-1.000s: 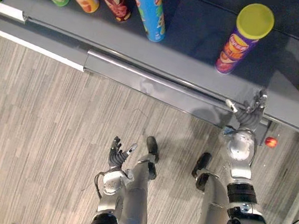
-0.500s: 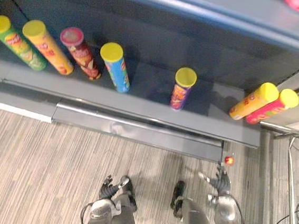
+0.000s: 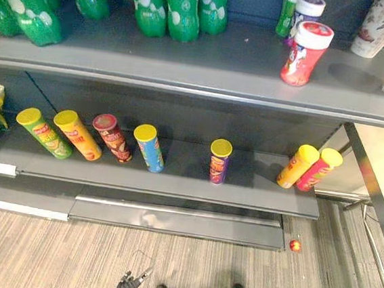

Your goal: Put the gum and the chips on the shelf.

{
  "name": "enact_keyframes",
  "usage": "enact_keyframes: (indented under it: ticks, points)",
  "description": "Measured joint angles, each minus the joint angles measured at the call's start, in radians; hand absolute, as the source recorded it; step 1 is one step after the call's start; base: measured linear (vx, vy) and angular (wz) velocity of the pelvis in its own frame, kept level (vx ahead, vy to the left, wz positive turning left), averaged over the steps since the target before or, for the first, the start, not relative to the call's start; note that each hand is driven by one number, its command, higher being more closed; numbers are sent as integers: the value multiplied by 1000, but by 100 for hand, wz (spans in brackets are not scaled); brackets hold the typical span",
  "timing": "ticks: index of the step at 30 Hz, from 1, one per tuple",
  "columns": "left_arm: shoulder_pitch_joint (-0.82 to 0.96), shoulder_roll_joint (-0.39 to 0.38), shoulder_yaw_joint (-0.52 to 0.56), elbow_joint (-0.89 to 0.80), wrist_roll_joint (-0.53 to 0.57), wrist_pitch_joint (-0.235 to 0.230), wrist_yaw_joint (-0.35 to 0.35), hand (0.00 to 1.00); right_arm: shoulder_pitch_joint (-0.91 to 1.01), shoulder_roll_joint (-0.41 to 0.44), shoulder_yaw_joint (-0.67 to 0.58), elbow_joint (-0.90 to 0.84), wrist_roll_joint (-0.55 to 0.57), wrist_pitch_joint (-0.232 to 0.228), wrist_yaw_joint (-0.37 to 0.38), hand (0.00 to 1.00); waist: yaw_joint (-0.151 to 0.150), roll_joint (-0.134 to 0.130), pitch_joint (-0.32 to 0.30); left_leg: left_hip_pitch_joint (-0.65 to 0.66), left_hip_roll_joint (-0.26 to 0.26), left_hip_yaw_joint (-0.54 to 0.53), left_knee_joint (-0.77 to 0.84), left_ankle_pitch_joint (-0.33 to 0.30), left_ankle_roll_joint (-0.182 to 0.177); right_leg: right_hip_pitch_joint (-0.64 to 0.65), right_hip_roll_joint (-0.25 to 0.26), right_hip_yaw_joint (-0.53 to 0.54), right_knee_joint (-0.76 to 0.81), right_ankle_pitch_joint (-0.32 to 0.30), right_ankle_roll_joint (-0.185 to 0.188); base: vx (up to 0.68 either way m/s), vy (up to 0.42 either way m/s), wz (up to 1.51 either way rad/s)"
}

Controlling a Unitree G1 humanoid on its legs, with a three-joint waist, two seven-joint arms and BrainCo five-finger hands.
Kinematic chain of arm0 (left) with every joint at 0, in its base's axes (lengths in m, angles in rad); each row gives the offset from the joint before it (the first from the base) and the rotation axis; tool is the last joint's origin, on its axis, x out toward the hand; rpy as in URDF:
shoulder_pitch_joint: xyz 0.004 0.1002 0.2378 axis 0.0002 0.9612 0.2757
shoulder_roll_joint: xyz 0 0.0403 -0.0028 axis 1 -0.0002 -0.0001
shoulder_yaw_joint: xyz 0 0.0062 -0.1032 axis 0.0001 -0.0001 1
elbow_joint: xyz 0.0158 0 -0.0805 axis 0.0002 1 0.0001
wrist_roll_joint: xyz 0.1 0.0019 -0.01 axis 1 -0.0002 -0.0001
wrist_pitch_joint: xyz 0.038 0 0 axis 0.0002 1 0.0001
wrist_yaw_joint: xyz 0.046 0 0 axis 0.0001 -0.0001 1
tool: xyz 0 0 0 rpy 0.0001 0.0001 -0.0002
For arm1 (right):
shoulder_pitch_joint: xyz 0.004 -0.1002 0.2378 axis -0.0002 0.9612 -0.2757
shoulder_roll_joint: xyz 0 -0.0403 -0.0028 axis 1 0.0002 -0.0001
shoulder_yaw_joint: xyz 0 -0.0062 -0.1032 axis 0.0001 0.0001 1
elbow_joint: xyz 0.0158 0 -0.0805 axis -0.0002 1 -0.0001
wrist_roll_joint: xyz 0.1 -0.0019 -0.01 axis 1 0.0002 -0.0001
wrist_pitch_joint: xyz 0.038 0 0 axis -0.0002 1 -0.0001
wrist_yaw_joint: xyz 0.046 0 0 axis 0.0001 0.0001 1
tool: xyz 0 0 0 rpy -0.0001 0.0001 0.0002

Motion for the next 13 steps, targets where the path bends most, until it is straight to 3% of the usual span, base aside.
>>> enact_keyframes:
  ticks: [5, 10, 13]
  points:
    - [0, -10, -1, 28, -8, 15, -2, 0, 3, 7, -62, 34, 4, 25, 0, 0, 0, 10, -11, 17, -5, -5, -6, -2, 0, 29, -3, -6, -19, 2, 3, 22, 4, 4]
    - [-2, -9, -38, 56, -6, 19, -20, 0, 1, 11, -142, 85, 138, 62, 7, 0, 1, 31, -33, 29, -12, -19, -7, -5, 1, 60, -9, -24, -38, 4, 7, 27, 6, 9]
    - [-3, -8, -57, 62, -3, 19, -26, 0, -3, 10, -155, 105, 158, 75, 20, 0, 1, 39, -39, 30, -15, -32, -7, -5, 1, 69, -13, -35, -41, 4, 7, 13, 4, 10]
